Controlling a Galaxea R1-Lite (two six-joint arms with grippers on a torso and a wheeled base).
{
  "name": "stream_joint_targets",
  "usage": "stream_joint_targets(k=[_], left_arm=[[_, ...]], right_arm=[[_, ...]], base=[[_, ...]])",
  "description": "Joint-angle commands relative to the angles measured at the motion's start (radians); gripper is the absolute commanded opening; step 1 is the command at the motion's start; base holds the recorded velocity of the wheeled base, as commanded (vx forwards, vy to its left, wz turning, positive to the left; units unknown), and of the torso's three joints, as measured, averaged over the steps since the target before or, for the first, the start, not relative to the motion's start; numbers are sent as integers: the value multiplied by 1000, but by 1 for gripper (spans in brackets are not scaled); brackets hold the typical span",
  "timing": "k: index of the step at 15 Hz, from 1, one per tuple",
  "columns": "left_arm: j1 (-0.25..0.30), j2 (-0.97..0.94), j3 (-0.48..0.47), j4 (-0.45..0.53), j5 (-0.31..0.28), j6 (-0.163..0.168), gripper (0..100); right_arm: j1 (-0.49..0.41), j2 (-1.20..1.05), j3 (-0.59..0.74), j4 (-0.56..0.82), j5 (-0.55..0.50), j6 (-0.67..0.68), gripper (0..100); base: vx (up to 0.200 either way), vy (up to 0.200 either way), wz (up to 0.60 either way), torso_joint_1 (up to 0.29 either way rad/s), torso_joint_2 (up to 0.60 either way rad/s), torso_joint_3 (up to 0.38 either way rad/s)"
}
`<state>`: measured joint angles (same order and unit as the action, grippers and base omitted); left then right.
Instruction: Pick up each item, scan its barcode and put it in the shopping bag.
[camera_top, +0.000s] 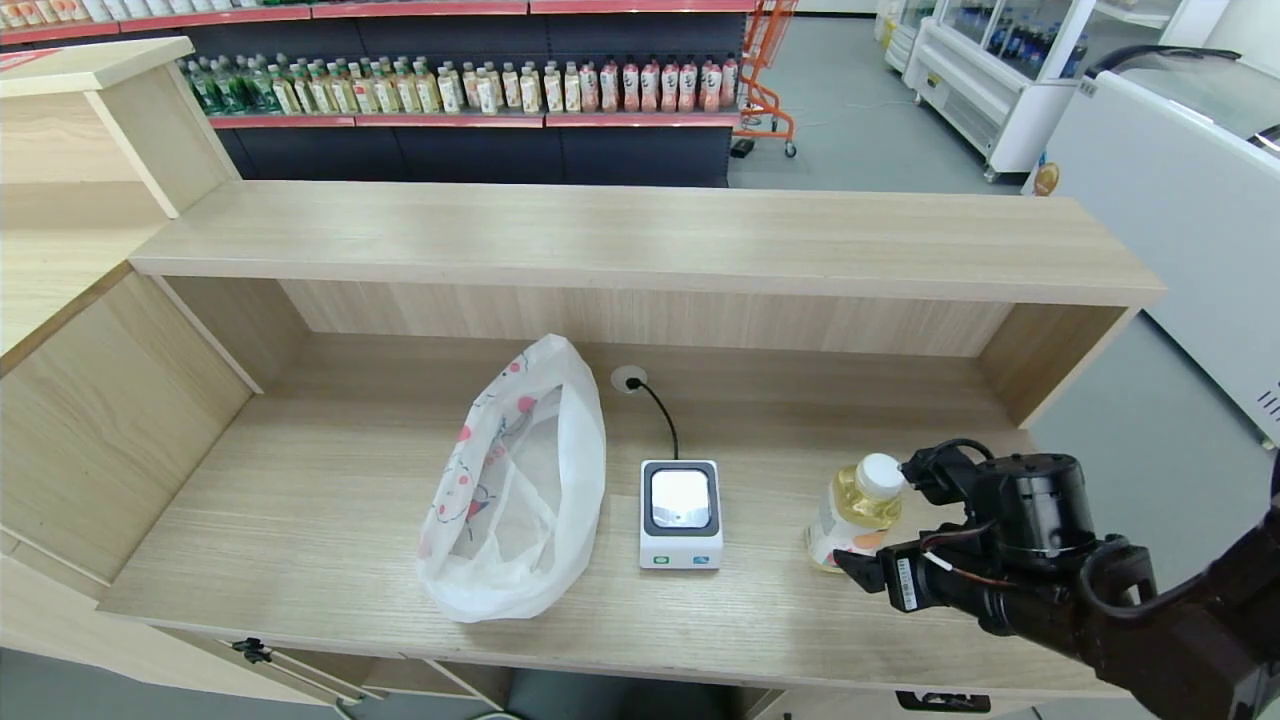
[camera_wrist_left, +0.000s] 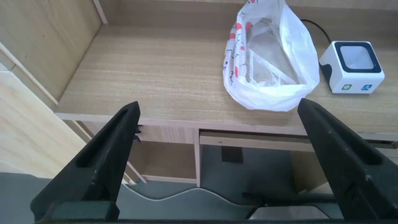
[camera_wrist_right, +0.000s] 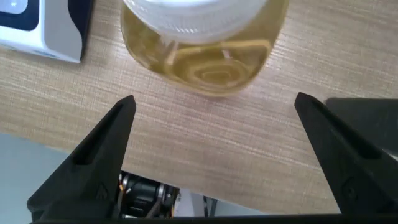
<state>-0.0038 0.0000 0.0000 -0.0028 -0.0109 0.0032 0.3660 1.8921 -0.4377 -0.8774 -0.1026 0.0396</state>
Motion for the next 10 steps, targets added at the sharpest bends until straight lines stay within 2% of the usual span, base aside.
stream_joint_targets(k=[1, 5, 10], left_arm=[[-1, 2, 0, 0, 0, 0, 100], [-1, 2, 0, 0, 0, 0, 100], [-1, 2, 0, 0, 0, 0, 100]], right_arm=[[19, 58, -18, -38, -6, -1, 100], [39, 139, -30, -183, -11, -6, 100], [42, 242, -47, -357, -11, -73, 100]], base=[[0, 0, 0, 0, 0, 0], [0, 0, 0, 0, 0, 0], [0, 0, 0, 0, 0, 0]])
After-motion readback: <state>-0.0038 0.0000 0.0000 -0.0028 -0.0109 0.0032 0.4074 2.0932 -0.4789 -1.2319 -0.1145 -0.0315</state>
